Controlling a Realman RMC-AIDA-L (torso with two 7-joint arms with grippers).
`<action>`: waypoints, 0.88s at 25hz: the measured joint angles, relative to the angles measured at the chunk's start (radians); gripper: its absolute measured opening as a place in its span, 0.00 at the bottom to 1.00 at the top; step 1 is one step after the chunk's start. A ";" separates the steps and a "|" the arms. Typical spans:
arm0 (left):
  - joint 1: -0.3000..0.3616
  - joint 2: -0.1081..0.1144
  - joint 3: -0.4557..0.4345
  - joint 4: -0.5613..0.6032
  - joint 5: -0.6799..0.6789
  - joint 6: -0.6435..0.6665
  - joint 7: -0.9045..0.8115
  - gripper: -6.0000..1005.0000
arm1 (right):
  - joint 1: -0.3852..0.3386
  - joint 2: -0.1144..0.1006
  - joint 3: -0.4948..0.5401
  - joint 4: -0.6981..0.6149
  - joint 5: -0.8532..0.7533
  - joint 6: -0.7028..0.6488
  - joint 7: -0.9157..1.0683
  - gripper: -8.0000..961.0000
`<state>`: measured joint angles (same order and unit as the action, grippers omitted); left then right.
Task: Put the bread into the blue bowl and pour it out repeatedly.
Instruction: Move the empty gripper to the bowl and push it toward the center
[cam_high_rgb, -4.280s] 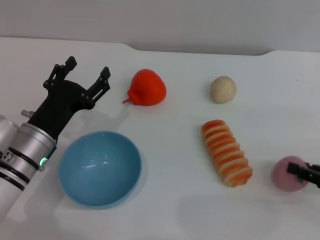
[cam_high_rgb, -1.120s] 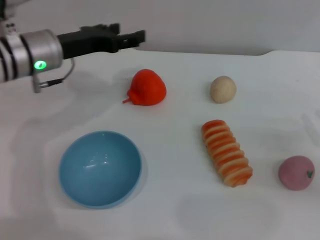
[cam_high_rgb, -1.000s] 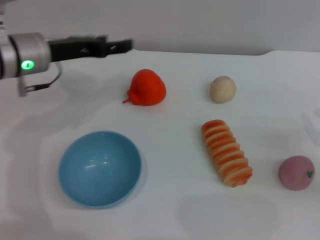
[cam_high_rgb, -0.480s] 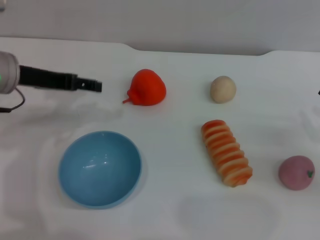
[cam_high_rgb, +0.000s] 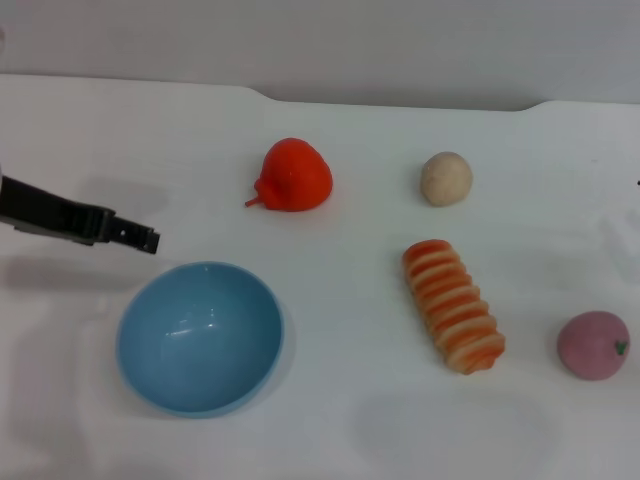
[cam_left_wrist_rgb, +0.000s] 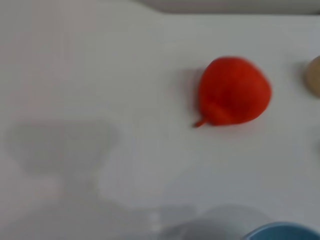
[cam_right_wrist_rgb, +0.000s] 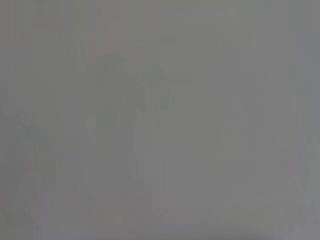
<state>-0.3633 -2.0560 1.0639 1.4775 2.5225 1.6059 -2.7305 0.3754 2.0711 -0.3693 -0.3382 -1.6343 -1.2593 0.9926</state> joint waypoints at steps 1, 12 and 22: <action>0.001 -0.001 0.004 -0.001 0.009 0.000 -0.001 0.87 | 0.002 0.000 -0.001 0.000 0.000 0.000 0.000 0.42; -0.014 0.002 0.069 -0.115 0.045 -0.035 0.008 0.87 | 0.008 0.000 -0.001 -0.001 -0.001 0.003 0.000 0.42; -0.061 0.006 0.059 -0.175 0.049 -0.001 0.016 0.87 | 0.024 -0.001 -0.004 0.000 -0.001 0.043 0.000 0.41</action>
<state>-0.4239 -2.0503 1.1232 1.3025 2.5710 1.6051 -2.7141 0.3993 2.0702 -0.3733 -0.3381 -1.6352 -1.2166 0.9924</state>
